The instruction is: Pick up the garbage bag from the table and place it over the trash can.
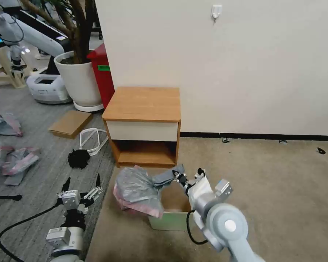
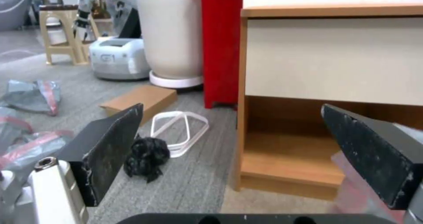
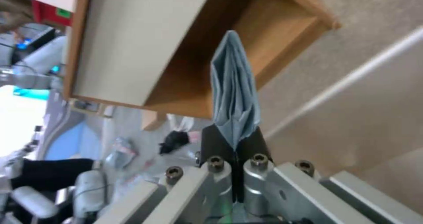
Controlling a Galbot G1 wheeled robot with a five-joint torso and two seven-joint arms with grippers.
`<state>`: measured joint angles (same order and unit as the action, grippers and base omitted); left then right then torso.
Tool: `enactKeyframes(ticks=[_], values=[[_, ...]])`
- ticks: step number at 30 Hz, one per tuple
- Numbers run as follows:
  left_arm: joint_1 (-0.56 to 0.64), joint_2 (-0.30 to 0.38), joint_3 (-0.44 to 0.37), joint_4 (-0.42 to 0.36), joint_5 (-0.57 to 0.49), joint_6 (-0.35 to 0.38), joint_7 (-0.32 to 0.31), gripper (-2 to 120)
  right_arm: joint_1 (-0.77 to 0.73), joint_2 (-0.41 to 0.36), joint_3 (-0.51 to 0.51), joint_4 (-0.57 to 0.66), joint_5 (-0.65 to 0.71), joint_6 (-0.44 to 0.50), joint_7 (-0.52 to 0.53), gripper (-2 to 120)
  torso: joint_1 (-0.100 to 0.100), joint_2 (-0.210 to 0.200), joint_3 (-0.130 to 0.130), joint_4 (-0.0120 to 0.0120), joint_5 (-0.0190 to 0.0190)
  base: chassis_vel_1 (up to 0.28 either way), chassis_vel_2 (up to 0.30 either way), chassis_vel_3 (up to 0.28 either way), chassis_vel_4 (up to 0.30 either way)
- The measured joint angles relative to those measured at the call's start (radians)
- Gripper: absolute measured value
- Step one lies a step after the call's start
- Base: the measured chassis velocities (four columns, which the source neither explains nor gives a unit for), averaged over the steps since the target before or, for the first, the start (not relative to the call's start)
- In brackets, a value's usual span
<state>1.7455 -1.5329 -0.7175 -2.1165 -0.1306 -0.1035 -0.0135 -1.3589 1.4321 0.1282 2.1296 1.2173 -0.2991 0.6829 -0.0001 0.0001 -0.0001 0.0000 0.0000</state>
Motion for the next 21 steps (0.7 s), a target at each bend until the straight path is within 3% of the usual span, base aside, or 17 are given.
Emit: enactKeyframes(ticks=[12,21], values=[[-0.013,0.001,0.007,0.013,0.001,0.0,0.001,100,-0.072,-0.023,-0.069,-0.026,-0.27,0.037,-0.076,0,0.0,0.0,0.0,0.0,0.0,0.0,0.0,0.0,0.0],[-0.019,0.007,0.009,0.016,0.001,0.001,0.002,100,-0.09,-0.066,-0.107,-0.028,-0.39,0.032,-0.105,0,0.0,0.0,0.0,0.0,0.0,0.0,0.0,0.0,0.0]])
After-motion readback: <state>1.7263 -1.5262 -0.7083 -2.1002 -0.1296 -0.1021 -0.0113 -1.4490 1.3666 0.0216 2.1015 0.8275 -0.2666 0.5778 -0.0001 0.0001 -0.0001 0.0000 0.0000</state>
